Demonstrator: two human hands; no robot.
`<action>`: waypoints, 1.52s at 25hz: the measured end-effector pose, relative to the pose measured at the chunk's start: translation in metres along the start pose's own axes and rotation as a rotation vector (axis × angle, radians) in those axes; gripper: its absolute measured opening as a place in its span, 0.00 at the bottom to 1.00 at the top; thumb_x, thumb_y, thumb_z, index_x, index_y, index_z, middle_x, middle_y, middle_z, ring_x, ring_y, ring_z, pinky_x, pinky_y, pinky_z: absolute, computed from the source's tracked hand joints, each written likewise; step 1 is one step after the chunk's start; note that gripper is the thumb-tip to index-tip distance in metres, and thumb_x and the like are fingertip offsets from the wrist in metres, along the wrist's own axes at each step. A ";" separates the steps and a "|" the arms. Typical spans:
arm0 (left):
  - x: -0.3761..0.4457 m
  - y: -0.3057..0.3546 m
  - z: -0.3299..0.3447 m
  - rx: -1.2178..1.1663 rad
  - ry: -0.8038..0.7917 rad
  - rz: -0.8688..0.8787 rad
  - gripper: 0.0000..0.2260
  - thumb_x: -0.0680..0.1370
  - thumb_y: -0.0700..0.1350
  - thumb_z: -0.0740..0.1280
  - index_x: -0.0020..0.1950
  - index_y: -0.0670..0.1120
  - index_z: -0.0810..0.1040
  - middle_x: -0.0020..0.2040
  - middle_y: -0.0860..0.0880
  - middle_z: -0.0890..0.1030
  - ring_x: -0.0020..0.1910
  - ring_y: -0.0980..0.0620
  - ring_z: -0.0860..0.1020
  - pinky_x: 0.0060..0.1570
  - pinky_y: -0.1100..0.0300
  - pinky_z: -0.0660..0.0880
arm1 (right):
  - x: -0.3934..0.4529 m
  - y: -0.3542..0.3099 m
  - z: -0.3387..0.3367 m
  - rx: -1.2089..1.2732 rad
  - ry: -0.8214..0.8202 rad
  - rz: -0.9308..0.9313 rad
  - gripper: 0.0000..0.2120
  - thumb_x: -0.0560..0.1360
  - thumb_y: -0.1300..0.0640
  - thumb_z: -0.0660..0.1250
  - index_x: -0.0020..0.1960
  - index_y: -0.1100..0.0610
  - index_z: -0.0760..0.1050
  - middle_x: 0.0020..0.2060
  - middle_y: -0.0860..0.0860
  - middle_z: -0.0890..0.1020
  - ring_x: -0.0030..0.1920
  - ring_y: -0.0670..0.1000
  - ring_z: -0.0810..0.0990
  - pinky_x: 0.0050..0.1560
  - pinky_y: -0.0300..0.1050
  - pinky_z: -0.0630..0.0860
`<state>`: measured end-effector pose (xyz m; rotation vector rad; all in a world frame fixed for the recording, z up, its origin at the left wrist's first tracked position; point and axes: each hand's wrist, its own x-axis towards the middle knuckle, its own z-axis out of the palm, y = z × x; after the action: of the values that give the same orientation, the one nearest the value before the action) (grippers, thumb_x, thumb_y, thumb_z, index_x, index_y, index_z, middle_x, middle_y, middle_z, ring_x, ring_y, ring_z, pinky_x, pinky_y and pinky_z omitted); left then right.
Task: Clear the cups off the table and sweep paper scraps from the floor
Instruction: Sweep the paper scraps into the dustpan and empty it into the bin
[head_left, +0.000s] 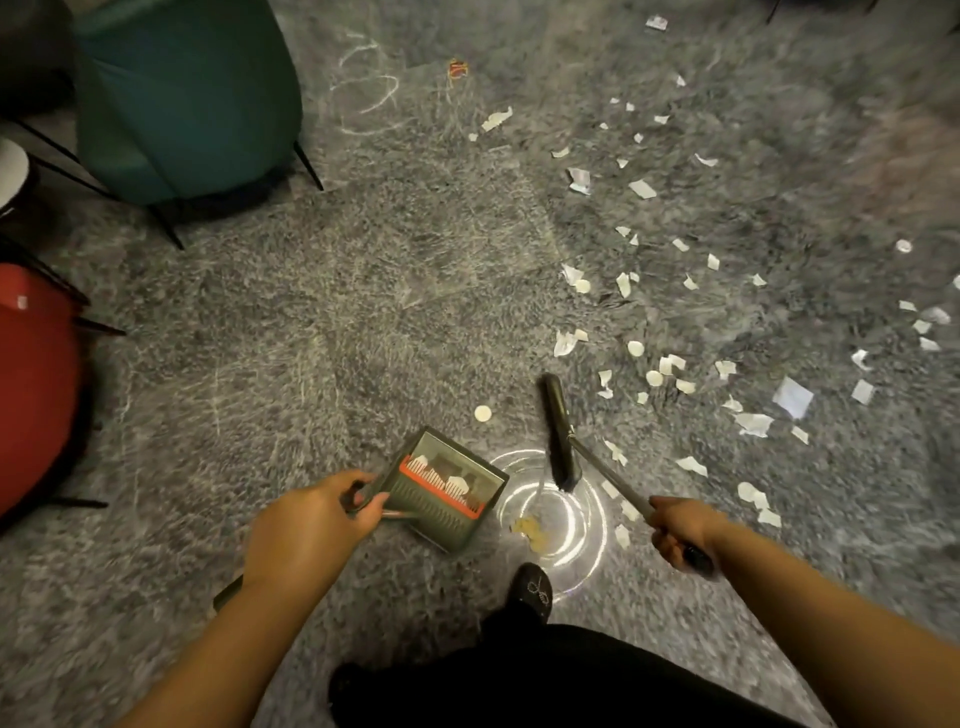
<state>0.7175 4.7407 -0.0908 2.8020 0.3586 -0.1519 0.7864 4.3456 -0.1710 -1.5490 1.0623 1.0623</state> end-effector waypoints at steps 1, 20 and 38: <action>0.004 0.009 0.003 0.002 -0.013 0.006 0.14 0.72 0.55 0.73 0.56 0.52 0.83 0.32 0.53 0.81 0.23 0.56 0.67 0.22 0.65 0.64 | 0.002 -0.003 -0.009 0.009 -0.005 0.000 0.21 0.79 0.67 0.53 0.71 0.55 0.65 0.22 0.51 0.65 0.17 0.44 0.61 0.19 0.29 0.58; -0.021 0.005 -0.021 -0.065 0.007 -0.045 0.13 0.72 0.55 0.73 0.54 0.53 0.83 0.37 0.55 0.84 0.29 0.57 0.75 0.26 0.66 0.69 | -0.004 0.017 0.045 0.074 -0.258 -0.115 0.23 0.80 0.64 0.56 0.73 0.48 0.62 0.26 0.51 0.68 0.20 0.44 0.62 0.18 0.33 0.59; -0.031 0.146 0.035 -0.081 0.037 -0.401 0.17 0.75 0.58 0.70 0.61 0.55 0.79 0.40 0.55 0.83 0.33 0.51 0.79 0.26 0.61 0.72 | 0.052 -0.078 -0.116 -0.052 -0.173 -0.058 0.23 0.81 0.64 0.51 0.74 0.52 0.60 0.28 0.50 0.64 0.19 0.43 0.61 0.18 0.30 0.57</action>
<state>0.7240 4.5885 -0.0766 2.6225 0.9108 -0.1692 0.8906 4.2389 -0.1830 -1.4899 0.8731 1.1690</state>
